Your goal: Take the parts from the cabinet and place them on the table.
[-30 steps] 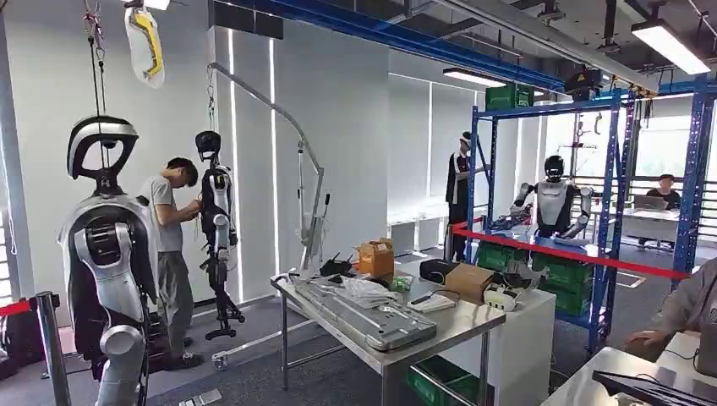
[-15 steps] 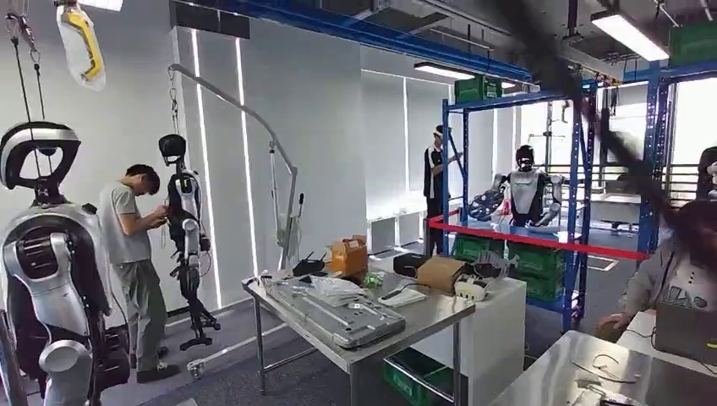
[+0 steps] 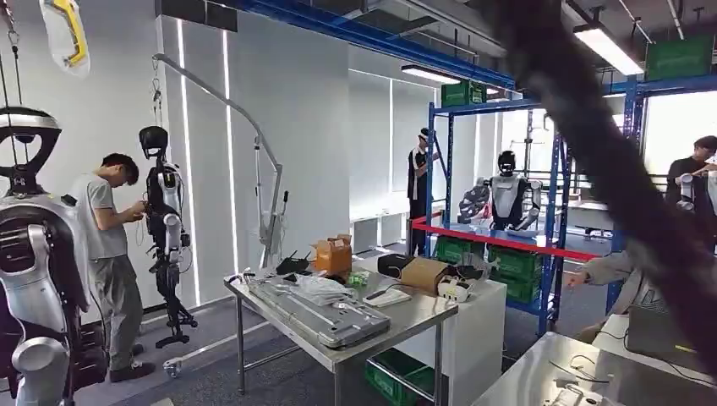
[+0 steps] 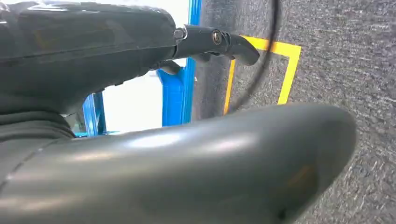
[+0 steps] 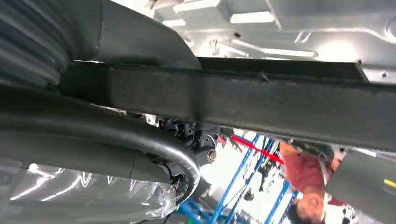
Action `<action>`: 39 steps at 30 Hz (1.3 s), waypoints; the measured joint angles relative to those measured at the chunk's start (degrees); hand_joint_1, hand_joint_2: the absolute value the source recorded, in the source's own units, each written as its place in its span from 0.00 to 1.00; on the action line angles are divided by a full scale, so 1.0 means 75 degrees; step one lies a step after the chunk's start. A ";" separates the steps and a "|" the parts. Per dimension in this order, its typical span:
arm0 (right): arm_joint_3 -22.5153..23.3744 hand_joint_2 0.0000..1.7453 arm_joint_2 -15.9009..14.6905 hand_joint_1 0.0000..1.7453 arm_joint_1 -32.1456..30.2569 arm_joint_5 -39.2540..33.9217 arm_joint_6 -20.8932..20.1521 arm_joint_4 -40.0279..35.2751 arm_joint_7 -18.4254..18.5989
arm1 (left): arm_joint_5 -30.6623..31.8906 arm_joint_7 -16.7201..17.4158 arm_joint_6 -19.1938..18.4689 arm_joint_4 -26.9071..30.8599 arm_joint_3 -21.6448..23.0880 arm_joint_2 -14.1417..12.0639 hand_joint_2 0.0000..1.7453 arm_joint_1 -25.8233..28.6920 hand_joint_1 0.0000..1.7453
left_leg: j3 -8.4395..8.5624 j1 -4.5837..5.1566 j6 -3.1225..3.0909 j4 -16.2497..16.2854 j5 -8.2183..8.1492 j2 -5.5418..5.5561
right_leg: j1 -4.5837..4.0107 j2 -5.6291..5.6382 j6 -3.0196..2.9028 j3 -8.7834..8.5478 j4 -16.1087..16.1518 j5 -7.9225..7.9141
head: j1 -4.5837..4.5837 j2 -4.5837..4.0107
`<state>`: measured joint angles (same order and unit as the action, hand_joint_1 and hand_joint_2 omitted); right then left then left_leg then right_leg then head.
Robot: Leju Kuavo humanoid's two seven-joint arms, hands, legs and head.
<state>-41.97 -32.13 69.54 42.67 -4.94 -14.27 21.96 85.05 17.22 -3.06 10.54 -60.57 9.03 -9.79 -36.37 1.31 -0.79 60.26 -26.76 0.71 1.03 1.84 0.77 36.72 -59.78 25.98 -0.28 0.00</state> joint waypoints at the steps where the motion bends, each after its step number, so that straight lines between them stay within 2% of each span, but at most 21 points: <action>1: -0.0003 1.00 0.0009 1.00 0.0002 0.0072 0.0000 0.0000 0.0021 | 0.0000 -0.0012 0.0000 -0.0003 0.0014 0.0000 0.00 -0.0001 0.00 | 0.0000 -0.0001 -0.0007 0.0000 0.0004 0.0010 | -0.0001 -0.0006 0.0011 -0.0013 0.0013 -0.0007 | 0.0000 -0.0003; 11: -0.0073 1.00 0.0076 1.00 0.0285 0.0425 -0.0076 0.0000 0.0018 | -0.0032 -0.0087 0.0012 -0.0003 0.0047 0.0044 0.00 -0.0001 0.00 | -0.0018 0.0010 -0.0053 0.0021 0.0017 0.0011 | 0.0006 -0.0007 0.0093 -0.0035 0.0090 -0.0065 | 0.0015 0.0000; 12: -0.0073 1.00 0.0076 1.00 0.0304 0.0440 -0.0099 0.0000 0.0006 | -0.0044 -0.0105 0.0012 -0.0003 0.0047 0.0050 0.00 -0.0001 0.00 | 0.0003 0.0056 -0.0134 0.0016 0.0023 0.0003 | 0.0045 0.0010 0.0180 -0.0056 0.0153 -0.0113 | 0.0020 0.0000; 13: -0.0073 1.00 0.0055 1.00 0.0327 0.0463 -0.0134 0.0000 0.0000 | -0.0044 -0.0111 0.0012 -0.0006 0.0047 0.0108 0.00 -0.0004 0.00 | 0.0064 -0.0025 -0.0216 -0.0117 0.0090 -0.0039 | -0.0013 0.0062 0.0228 -0.0087 0.0236 -0.0146 | 0.0020 0.0000; 14: -0.0073 1.00 0.0029 1.00 0.0326 0.0475 -0.0140 0.0000 0.0000 | -0.0044 -0.0111 0.0009 -0.0006 0.0047 0.0134 0.00 -0.0004 0.00 | 0.0154 -0.0086 -0.0233 -0.0295 0.0182 -0.0109 | -0.0019 0.0001 0.0213 -0.0030 0.0183 -0.0064 | 0.0029 0.0000; 17: -0.0067 1.00 0.0018 1.00 0.0481 0.0506 -0.0174 0.0000 0.0003 | -0.0047 -0.0117 0.0006 -0.0006 0.0047 0.0175 0.00 0.0028 0.00 | 0.0198 -0.0115 -0.0268 -0.0399 0.0220 -0.0249 | -0.0021 -0.0062 0.0212 0.0599 -0.1196 0.0629 | 0.0020 0.0000; 19: -0.0070 1.00 0.0015 1.00 0.0479 0.0577 -0.0245 0.0000 0.0012 | -0.0047 -0.0119 0.0000 -0.0006 0.0047 0.0195 0.00 0.0050 0.00 | 0.0201 -0.0160 -0.0237 -0.0386 0.0198 -0.0359 | 0.0035 -0.0097 0.0258 0.0981 -0.1919 0.0797 | 0.0015 -0.0003; 21: -0.0076 1.00 -0.0003 1.00 0.0503 0.0667 -0.0321 0.0000 0.0021 | -0.0047 -0.0122 -0.0003 -0.0006 0.0047 0.0204 0.00 0.0097 0.00 | 0.0204 -0.0228 -0.0147 -0.0336 0.0140 -0.0474 | 0.0123 -0.0192 0.0340 0.0727 -0.1366 0.0363 | 0.0006 0.0000; 22: -0.0079 1.00 -0.0018 1.00 0.0550 0.0693 -0.0350 0.0000 0.0027 | -0.0047 -0.0119 -0.0003 -0.0006 0.0047 0.0216 0.00 0.0119 0.00 | 0.0201 -0.0275 -0.0072 -0.0271 0.0091 -0.0523 | 0.0176 -0.0288 0.0402 0.0390 -0.0695 0.0018 | 0.0003 0.0000; 23: -0.0082 1.00 -0.0026 1.00 0.0603 0.0714 -0.0364 0.0000 0.0029 | -0.0047 -0.0120 -0.0003 -0.0006 0.0047 0.0219 0.00 0.0135 0.00 | 0.0191 -0.0292 0.0036 -0.0166 0.0016 -0.0574 | 0.0237 -0.0529 0.0476 0.0032 -0.0008 -0.0260 | -0.0006 0.0000; 24: -0.0082 1.00 -0.0023 1.00 0.0681 0.0736 -0.0367 0.0000 0.0029 | -0.0047 -0.0122 -0.0003 0.0000 0.0047 0.0192 0.00 0.0148 0.00 | 0.0158 -0.0259 0.0119 -0.0111 -0.0037 -0.0621 | 0.0136 -0.0708 0.0561 -0.0042 0.0089 -0.0031 | -0.0006 -0.0008; 25: -0.0085 1.00 -0.0008 1.00 0.0729 0.0740 -0.0385 -0.0012 0.0024 | -0.0047 -0.0123 -0.0006 -0.0006 0.0047 0.0204 0.00 0.0144 0.00 | 0.0140 -0.0231 0.0154 -0.0033 -0.0064 -0.0651 | 0.0139 -0.0604 0.0411 -0.0059 0.0099 -0.0071 | -0.0056 -0.0009; 28: -0.0102 1.00 -0.0029 1.00 0.0722 0.0821 -0.0457 -0.0009 0.0029 | -0.0047 -0.0114 -0.0058 -0.0006 0.0047 0.0207 0.00 0.0178 0.00 | 0.0198 -0.0237 0.0193 -0.0073 -0.0058 -0.0818 | 0.0120 -0.0436 0.0259 -0.0002 0.0036 -0.0060 | -0.0041 -0.0003; 29: -0.0108 1.00 -0.0026 1.00 0.0748 0.0853 -0.0472 -0.0012 0.0029 | -0.0047 -0.0114 -0.0070 -0.0006 0.0047 0.0219 0.00 0.0174 0.00 | 0.0192 -0.0281 0.0241 -0.0025 -0.0143 -0.0654 | 0.0154 -0.0395 0.0182 -0.0027 0.0047 -0.0071 | -0.0041 0.0003; 30: -0.0108 1.00 -0.0026 1.00 0.0803 0.0895 -0.0487 -0.0012 0.0029 | -0.0047 -0.0117 -0.0070 -0.0006 0.0050 0.0227 0.00 0.0173 0.00 | 0.0093 -0.0313 0.0248 0.0219 -0.0341 -0.0349 | 0.0153 -0.0351 0.0146 -0.0027 0.0047 -0.0074 | -0.0035 0.0003; 31: -0.0111 1.00 -0.0014 1.00 0.0853 0.0926 -0.0513 -0.0012 0.0029 | -0.0047 -0.0117 -0.0073 -0.0006 0.0049 0.0242 0.00 0.0178 0.00 | -0.0119 -0.0315 0.0252 0.0697 -0.0602 -0.0237 | 0.0152 -0.0314 0.0095 -0.0026 0.0047 -0.0073 | -0.0026 0.0000; 33: -0.0114 1.00 0.0038 1.00 0.0884 0.0991 -0.0574 -0.0017 0.0029 | -0.0047 -0.0117 -0.0090 -0.0009 0.0049 0.0259 0.00 0.0200 0.00 | -0.0705 -0.0291 0.0257 0.1945 -0.1083 -0.0176 | 0.0114 -0.0205 0.0047 -0.0026 0.0047 -0.0072 | -0.0018 0.0000; 34: -0.0119 1.00 0.0053 1.00 0.0884 0.1025 -0.0609 -0.0017 0.0029 | -0.0044 -0.0117 -0.0102 -0.0009 0.0050 0.0262 0.00 0.0208 0.00 | -0.0907 -0.0284 0.0250 0.2321 -0.1151 -0.0171 | 0.0085 -0.0145 0.0033 -0.0025 0.0046 -0.0072 | -0.0012 0.0000; 36: -0.0140 1.00 0.0090 1.00 0.0900 0.1087 -0.0624 -0.0017 0.0044 | -0.0026 -0.0119 -0.0140 -0.0009 0.0050 0.0268 0.00 0.0206 0.00 | -0.0783 -0.0230 0.0157 0.1926 -0.0778 -0.0146 | 0.0037 -0.0021 0.0022 -0.0027 0.0047 -0.0078 | 0.0000 0.0000; 38: -0.0152 1.00 0.0096 1.00 0.0951 0.1125 -0.0624 -0.0017 0.0062 | 0.0000 -0.0122 -0.0152 -0.0009 0.0052 0.0271 0.00 0.0201 0.00 | -0.0160 -0.0143 -0.0007 0.0547 -0.0124 -0.0043 | 0.0021 0.0076 0.0016 -0.0027 0.0050 -0.0083 | 0.0012 0.0000; 39: -0.0154 1.00 0.0099 1.00 0.0975 0.1136 -0.0624 -0.0017 0.0064 | 0.0009 -0.0122 -0.0154 -0.0006 0.0055 0.0268 0.00 0.0197 0.00 | 0.0074 -0.0080 -0.0108 0.0024 -0.0051 0.0119 | 0.0048 0.0097 0.0018 -0.0028 0.0052 -0.0087 | 0.0018 0.0000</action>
<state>-43.12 -31.39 76.86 51.19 -9.62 -14.40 22.45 85.11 16.31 -4.22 10.49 -60.15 11.04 -8.32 -35.81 0.71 -1.60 60.44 -27.14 1.60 1.39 2.56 0.91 36.51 -59.39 25.33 -0.15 0.00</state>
